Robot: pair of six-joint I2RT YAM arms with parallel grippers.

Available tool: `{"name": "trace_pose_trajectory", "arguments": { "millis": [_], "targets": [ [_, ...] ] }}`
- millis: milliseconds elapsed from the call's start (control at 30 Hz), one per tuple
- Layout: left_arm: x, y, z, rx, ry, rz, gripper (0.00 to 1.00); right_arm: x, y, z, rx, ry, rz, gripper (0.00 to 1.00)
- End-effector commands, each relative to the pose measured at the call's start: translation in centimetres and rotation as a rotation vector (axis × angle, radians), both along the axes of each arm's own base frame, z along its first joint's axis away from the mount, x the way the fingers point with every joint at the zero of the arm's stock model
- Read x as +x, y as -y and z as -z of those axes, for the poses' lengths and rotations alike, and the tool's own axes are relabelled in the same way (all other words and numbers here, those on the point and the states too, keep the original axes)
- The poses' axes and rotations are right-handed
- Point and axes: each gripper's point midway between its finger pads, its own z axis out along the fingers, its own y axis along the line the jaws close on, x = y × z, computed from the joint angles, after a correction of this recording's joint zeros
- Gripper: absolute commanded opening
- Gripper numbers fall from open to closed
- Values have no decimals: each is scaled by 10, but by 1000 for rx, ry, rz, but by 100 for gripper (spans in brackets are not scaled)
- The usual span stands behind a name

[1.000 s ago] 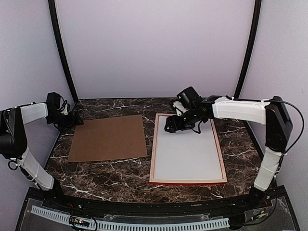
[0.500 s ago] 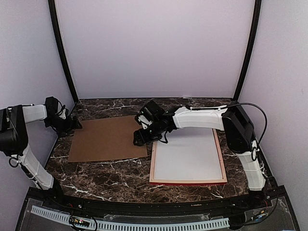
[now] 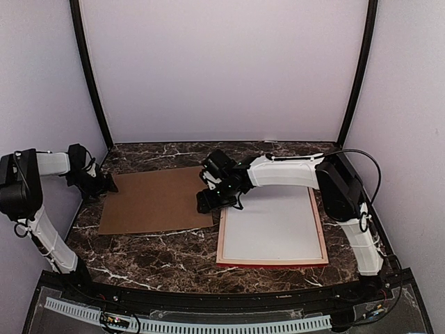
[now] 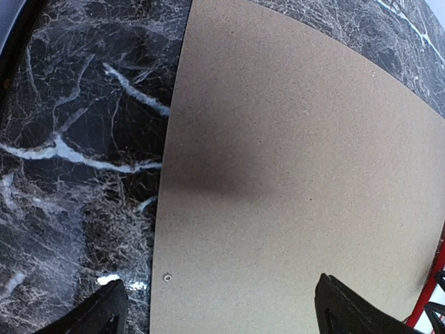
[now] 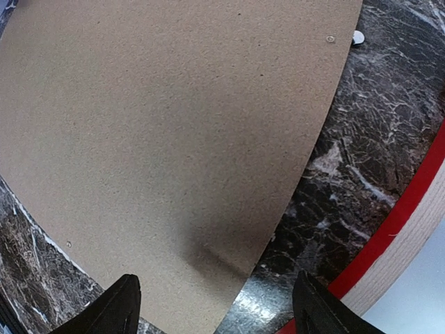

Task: Put the photo into the frame
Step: Pick up the backboard from the center of the board.

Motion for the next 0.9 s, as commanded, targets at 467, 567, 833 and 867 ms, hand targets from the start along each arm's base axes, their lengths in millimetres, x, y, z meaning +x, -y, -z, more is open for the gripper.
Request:
{"name": "trace_pose_trajectory", "arguments": {
  "millis": [467, 567, 833, 867],
  "targets": [
    [-26, 6, 34, -42, -142, 22, 95, 0, -6, 4, 18, -36, 5, 76],
    [-26, 10, 34, -63, -141, 28, 95, -3, -9, 9, 23, -51, 0, 75],
    [-26, 27, 33, -163, -120, 49, 91, -13, -17, 23, 53, -103, -7, 73],
    [-26, 29, 32, -173, -115, 52, 90, -14, -17, 23, 60, -110, -9, 73]
  ]
}}
